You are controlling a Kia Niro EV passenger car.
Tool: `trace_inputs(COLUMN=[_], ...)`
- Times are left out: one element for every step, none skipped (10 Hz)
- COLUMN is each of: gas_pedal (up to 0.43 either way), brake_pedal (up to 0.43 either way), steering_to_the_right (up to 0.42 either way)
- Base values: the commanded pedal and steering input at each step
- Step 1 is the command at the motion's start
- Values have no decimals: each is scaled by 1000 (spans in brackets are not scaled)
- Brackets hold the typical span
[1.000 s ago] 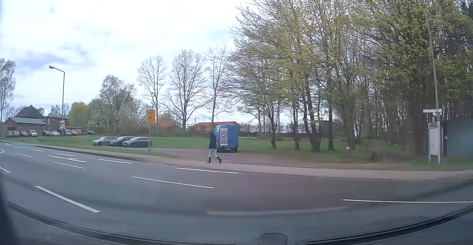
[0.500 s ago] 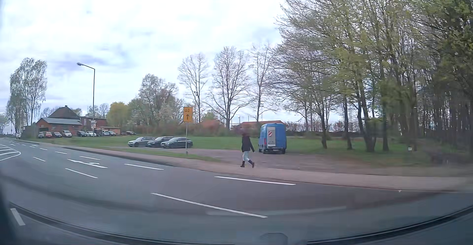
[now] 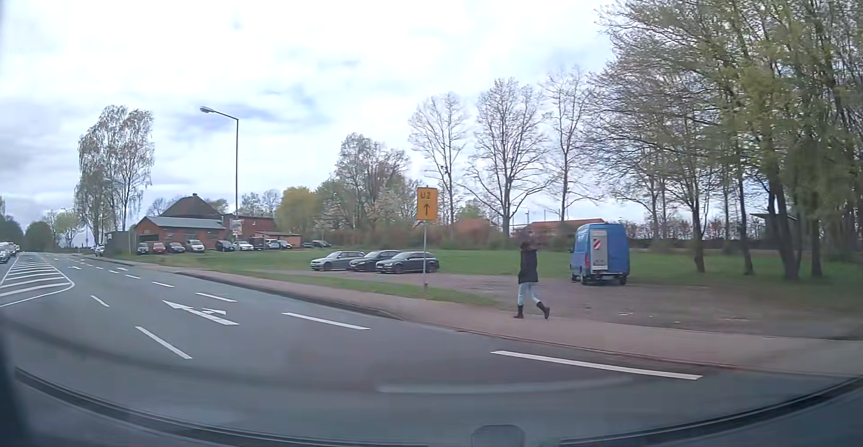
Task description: Follow the waypoints while adhering to traffic rules and regulations
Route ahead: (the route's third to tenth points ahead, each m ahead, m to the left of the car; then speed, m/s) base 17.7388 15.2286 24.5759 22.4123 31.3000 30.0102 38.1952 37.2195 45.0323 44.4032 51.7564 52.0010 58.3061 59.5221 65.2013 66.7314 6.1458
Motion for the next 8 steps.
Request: trace_inputs(gas_pedal=[220, 220, 220, 220, 220, 220, 220, 220], brake_pedal=[0, 0, 0, 0, 0, 0, 0, 0], steering_to_the_right=[-256, -247, -234, -217, -203, -196, -193, -193])
